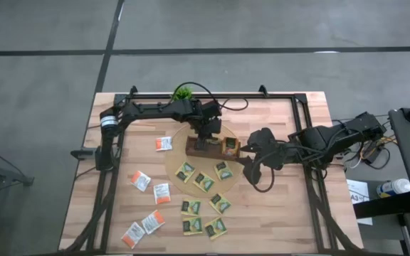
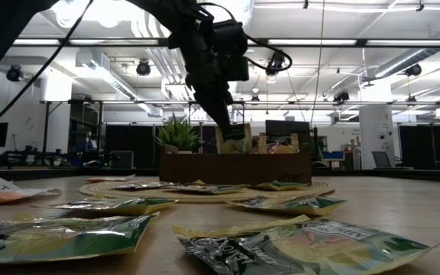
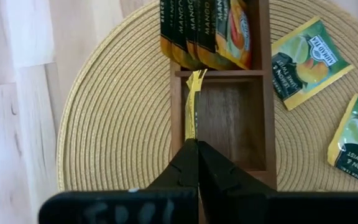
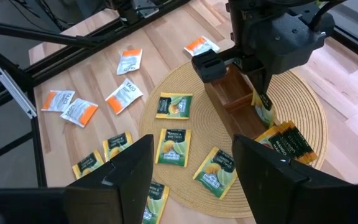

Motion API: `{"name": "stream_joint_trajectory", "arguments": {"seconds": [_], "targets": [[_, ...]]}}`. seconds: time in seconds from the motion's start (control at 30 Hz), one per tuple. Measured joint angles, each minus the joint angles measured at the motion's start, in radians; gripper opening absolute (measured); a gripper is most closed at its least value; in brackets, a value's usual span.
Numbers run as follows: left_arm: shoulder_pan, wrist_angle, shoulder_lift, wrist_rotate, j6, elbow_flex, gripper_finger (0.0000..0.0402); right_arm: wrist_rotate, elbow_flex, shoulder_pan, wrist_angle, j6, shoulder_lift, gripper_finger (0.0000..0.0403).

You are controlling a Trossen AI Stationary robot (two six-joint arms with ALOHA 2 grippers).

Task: Pick & Place Tea
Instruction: Put the yellow tea bag into the middle section of the wooden organizer

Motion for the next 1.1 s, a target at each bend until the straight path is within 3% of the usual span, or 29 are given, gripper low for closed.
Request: {"name": "stream_joint_trajectory", "arguments": {"seconds": [0.8, 1.1], "targets": [[0.005, 0.038, 0.001, -0.027, -0.042, -0.043, 0.0002, 0.000, 0.000, 0.000, 0.001, 0.005, 0.000, 0.0214], [0.005, 0.041, 0.001, -0.043, -0.065, -0.043, 0.0071, -0.001, 0.000, 0.000, 0.001, 0.016, 0.000, 0.0215]]}}
